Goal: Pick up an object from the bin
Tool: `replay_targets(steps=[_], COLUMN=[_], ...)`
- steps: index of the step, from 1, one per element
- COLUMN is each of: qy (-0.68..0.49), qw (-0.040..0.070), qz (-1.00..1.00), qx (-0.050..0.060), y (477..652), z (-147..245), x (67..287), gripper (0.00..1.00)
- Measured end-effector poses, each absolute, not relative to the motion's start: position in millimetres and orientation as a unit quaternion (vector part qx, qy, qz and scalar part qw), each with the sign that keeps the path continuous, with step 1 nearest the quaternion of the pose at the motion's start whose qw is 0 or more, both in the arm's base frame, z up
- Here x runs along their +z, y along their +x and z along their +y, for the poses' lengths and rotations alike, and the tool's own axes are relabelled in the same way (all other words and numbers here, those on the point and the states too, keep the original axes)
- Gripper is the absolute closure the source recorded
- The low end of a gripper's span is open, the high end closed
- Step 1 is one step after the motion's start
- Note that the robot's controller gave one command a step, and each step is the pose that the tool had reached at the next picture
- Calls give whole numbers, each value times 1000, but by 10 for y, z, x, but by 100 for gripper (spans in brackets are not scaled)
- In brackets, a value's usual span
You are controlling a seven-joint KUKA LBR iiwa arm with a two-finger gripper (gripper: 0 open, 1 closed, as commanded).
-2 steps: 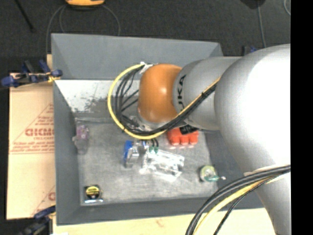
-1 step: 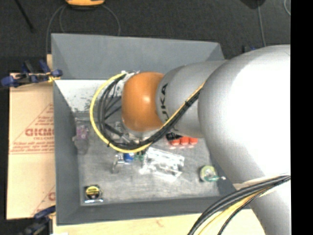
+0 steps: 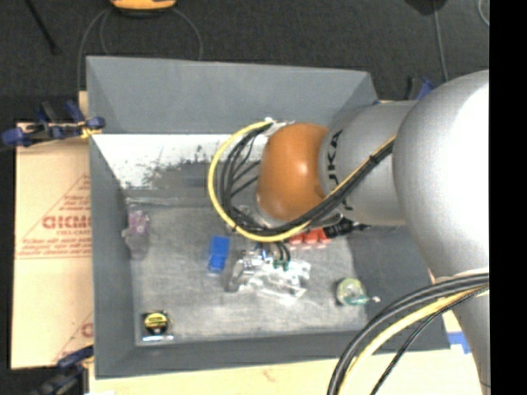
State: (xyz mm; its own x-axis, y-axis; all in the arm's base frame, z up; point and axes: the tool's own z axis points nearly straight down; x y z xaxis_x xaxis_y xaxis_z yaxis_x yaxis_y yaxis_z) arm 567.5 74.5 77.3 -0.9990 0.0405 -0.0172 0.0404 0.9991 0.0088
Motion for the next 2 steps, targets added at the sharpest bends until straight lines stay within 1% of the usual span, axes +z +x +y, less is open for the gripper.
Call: replay_targets(steps=[1, 2], qy=[77, 78], qw=[1, 4], qz=[997, 997], qx=[0, 1], y=[5942, 5960], z=[1006, 1015], x=[762, 795], gripper=[0, 100])
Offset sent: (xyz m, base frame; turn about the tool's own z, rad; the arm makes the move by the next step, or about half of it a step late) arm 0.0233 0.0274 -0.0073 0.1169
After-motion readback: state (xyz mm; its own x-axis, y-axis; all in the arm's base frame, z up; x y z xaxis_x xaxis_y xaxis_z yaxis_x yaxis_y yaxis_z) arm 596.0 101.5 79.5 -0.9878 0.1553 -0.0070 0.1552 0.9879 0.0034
